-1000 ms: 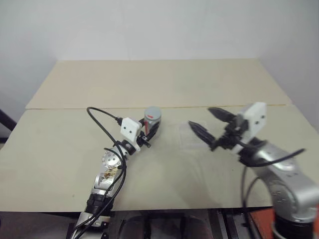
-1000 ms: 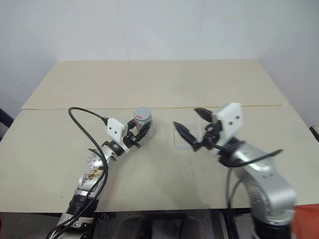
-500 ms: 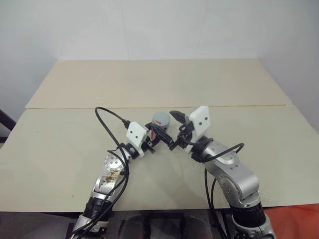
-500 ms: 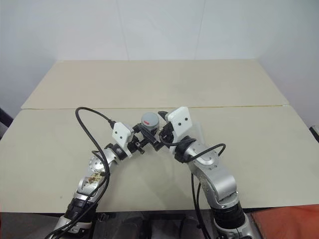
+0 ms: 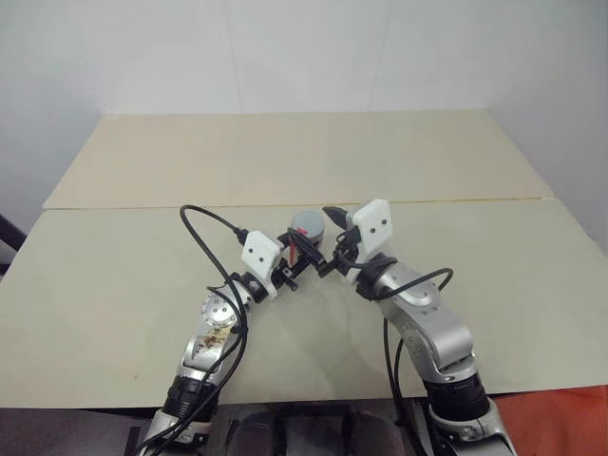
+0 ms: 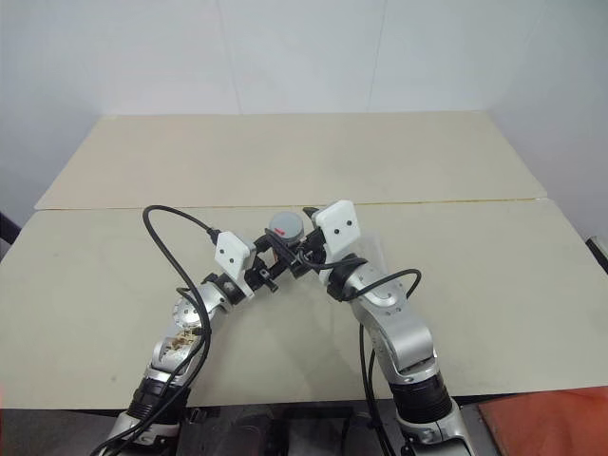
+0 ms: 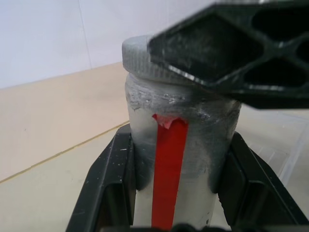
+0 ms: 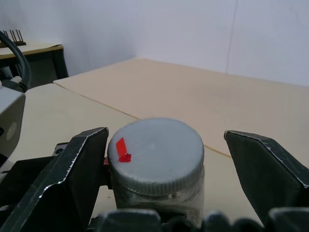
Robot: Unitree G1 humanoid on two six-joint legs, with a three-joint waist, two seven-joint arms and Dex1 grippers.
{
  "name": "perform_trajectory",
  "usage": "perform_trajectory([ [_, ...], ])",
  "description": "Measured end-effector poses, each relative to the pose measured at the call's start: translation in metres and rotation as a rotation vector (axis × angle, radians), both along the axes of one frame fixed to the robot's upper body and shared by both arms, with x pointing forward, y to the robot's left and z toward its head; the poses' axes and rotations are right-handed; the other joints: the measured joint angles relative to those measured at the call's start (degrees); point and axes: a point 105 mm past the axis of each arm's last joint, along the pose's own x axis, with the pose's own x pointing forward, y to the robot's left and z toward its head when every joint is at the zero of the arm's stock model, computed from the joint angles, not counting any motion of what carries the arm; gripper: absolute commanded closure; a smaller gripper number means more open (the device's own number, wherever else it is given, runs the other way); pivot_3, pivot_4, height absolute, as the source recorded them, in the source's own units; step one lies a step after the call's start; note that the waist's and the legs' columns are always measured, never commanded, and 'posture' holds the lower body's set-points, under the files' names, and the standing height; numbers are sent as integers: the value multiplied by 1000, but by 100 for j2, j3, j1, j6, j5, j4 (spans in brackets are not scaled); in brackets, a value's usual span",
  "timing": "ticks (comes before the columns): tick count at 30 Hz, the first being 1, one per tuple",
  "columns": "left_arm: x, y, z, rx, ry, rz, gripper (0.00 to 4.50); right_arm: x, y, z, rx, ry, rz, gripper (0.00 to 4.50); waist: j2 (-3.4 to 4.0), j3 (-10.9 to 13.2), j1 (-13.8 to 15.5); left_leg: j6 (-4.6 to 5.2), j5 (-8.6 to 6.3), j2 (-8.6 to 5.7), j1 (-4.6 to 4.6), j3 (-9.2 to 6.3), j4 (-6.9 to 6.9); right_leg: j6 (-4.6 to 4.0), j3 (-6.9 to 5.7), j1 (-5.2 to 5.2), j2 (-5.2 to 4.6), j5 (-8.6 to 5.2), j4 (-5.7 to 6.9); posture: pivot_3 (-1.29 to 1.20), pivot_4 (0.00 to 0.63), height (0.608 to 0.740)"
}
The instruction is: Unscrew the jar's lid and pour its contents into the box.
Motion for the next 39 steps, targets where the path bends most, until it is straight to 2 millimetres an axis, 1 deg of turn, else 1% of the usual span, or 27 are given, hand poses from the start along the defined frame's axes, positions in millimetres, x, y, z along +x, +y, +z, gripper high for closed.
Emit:
perform_trajectory([
  [5, 0, 0, -1, 11, -1, 0, 2638, -1, 2, 1, 2, -10, 18, 0, 0, 0, -2, 0, 0, 0, 0, 0, 0, 0, 0, 0, 0, 0, 0, 0, 150, 740],
  [8, 0, 0, -1, 9, -1, -1, 2638, -2, 3, 2, 8, -14, 21, 610, 0, 0, -2, 0, 0, 1, 0, 0, 0, 0, 0, 0, 0, 0, 0, 0, 150, 740],
  [10, 0, -1, 0, 3, 0, -1, 2638, -1, 2, 2, 7, -18, 18, 1191, 0, 0, -2, 0, 0, 1, 0, 0, 0, 0, 0, 0, 0, 0, 0, 0, 150, 740],
  [11, 0, -2, 1, 1, -2, -2, 2638, -1, 2, 2, 6, -21, 18, 1603, 0, 0, -2, 0, 0, 1, 0, 0, 0, 0, 0, -1, 0, 0, 0, 0, 150, 740],
  [12, 1, -2, 2, 0, -5, -2, 2638, -1, 2, 3, 7, -24, 17, 1730, 0, 0, -4, 0, 0, 1, 0, 0, 0, 0, 0, -1, 0, 0, 0, 0, 150, 740],
  [21, 0, -1, 0, 9, 2, -16, 2638, -1, 1, 0, -16, -26, 25, 1730, 0, 0, -18, 0, 0, 2, -1, -1, 0, 0, 0, -1, 0, 0, 0, 0, 150, 740],
  [25, -8, 1, 0, 16, 29, -83, 2638, -7, -2, 0, -43, -26, 119, 1730, 0, 0, -34, 0, 0, 5, -1, -1, 0, 0, 1, -1, 0, 0, -2, 0, 150, 740],
  [27, -13, 1, 5, 9, 34, -126, 2638, -10, -5, 5, -39, -30, 197, 1730, 0, 1, -37, 1, 0, 6, -1, -2, 0, 0, 1, 0, 0, 0, -2, 0, 150, 740],
  [31, -24, 1, 21, -7, 17, -215, 2638, -16, -10, 21, -85, -66, 404, 1730, 1, 1, -49, 5, -3, 8, 6, -3, -1, -1, 2, 5, 0, 1, -4, 0, 150, 740],
  [35, -35, -1, 25, 12, 32, -320, 2638, -19, -16, 28, -164, -49, 645, 1730, 1, 1, -49, 9, -5, 7, 4, -1, 0, -2, 3, 4, 0, 1, -4, 0, 150, 740],
  [36, -37, -1, 26, 21, 33, -338, 2638, -19, -18, 29, -181, -43, 686, 1730, 1, 1, -48, 9, -5, 7, 3, -1, -1, -2, 3, 3, 0, 1, -5, 0, 150, 740],
  [39, -44, -4, 30, 34, 30, -402, 2638, -17, -22, 36, -239, -20, 879, 1730, 1, 1, -50, 12, -6, 6, 3, 2, 1, -2, 6, 4, -1, 1, -7, 0, 150, 740],
])
